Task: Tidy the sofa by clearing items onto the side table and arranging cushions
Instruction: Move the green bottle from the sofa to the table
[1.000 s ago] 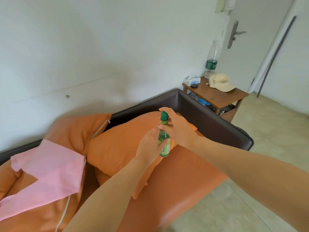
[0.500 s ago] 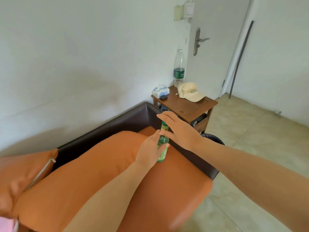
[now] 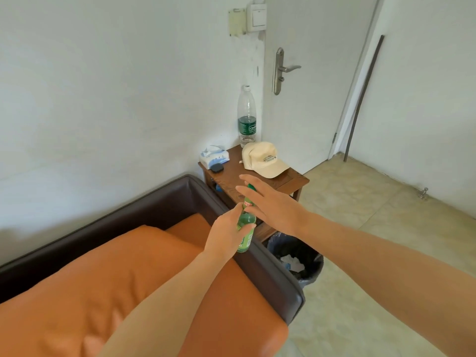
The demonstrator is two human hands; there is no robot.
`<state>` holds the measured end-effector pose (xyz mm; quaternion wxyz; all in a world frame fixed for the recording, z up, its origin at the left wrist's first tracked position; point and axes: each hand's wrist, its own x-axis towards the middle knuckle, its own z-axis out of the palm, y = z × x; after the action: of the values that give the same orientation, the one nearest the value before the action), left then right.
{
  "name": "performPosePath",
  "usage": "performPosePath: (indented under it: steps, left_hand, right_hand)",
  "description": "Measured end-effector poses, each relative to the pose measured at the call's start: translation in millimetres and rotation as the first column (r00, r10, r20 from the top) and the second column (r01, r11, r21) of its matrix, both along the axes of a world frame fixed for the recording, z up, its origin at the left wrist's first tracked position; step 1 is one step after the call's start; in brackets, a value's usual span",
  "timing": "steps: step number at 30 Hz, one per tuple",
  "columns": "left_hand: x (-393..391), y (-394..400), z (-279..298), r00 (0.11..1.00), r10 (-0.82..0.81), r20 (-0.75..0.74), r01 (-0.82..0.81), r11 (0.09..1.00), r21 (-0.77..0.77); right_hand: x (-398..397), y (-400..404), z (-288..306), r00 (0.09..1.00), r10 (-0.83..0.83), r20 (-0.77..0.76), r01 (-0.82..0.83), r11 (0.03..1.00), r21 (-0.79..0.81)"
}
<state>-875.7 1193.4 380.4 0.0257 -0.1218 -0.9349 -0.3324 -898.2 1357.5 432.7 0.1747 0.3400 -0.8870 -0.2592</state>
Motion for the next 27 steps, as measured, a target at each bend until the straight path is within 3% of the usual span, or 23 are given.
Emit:
performPosePath:
  steps: [2, 4, 8, 13, 15, 16, 17, 18, 20, 27]
  left_hand:
    - [-22.9, 15.9, -5.4, 1.000, 0.013, 0.006, -0.013, 1.000, 0.011]
    - [-45.0, 27.5, -7.8, 1.000, 0.024, 0.006, -0.024, 0.999, 0.022]
    - [-95.5, 42.9, -16.7, 0.999, 0.037, -0.012, -0.036, 0.997, 0.072]
    - [-157.4, 55.5, -23.2, 0.996, 0.092, 0.010, -0.092, 0.993, 0.072]
    - [-177.1, 60.3, -24.3, 0.993, 0.116, 0.007, -0.116, 0.991, 0.060]
    - [-187.2, 63.4, -24.4, 0.992, 0.126, 0.007, -0.127, 0.991, 0.050]
    - [-197.4, 66.7, -25.0, 0.990, 0.137, 0.009, -0.138, 0.990, 0.042]
    - [-207.4, 69.8, -26.7, 0.988, 0.154, 0.019, -0.155, 0.987, 0.037]
    - [-227.3, 77.3, -31.0, 0.979, 0.201, 0.034, -0.202, 0.979, 0.035]
    - [-288.2, 118.9, -40.8, 0.925, 0.377, 0.052, -0.380, 0.917, 0.118]
  right_hand:
    - [-22.5, 14.2, 2.8, 0.998, 0.070, -0.004, -0.068, 0.978, 0.196]
    - [-41.4, 24.4, 8.7, 0.997, 0.072, 0.020, -0.074, 0.963, 0.259]
    - [-84.2, 32.4, 6.0, 0.994, 0.078, -0.076, -0.039, 0.905, 0.424]
    - [-161.9, 45.9, -8.0, 0.981, 0.185, -0.056, -0.137, 0.870, 0.474]
    - [-194.8, 49.8, -18.5, 0.992, 0.119, -0.044, -0.102, 0.956, 0.277]
    - [-206.5, 51.7, -19.2, 0.995, 0.093, -0.033, -0.093, 0.996, -0.012]
    - [-214.0, 54.1, -18.8, 0.991, 0.133, 0.022, -0.122, 0.956, -0.268]
    - [-224.9, 58.8, -19.9, 0.979, 0.157, 0.127, -0.090, 0.902, -0.422]
    - [-243.6, 67.2, -18.5, 0.875, 0.277, 0.398, -0.031, 0.851, -0.525]
    - [-324.9, 92.6, -21.4, 0.722, 0.492, 0.486, 0.023, 0.685, -0.728]
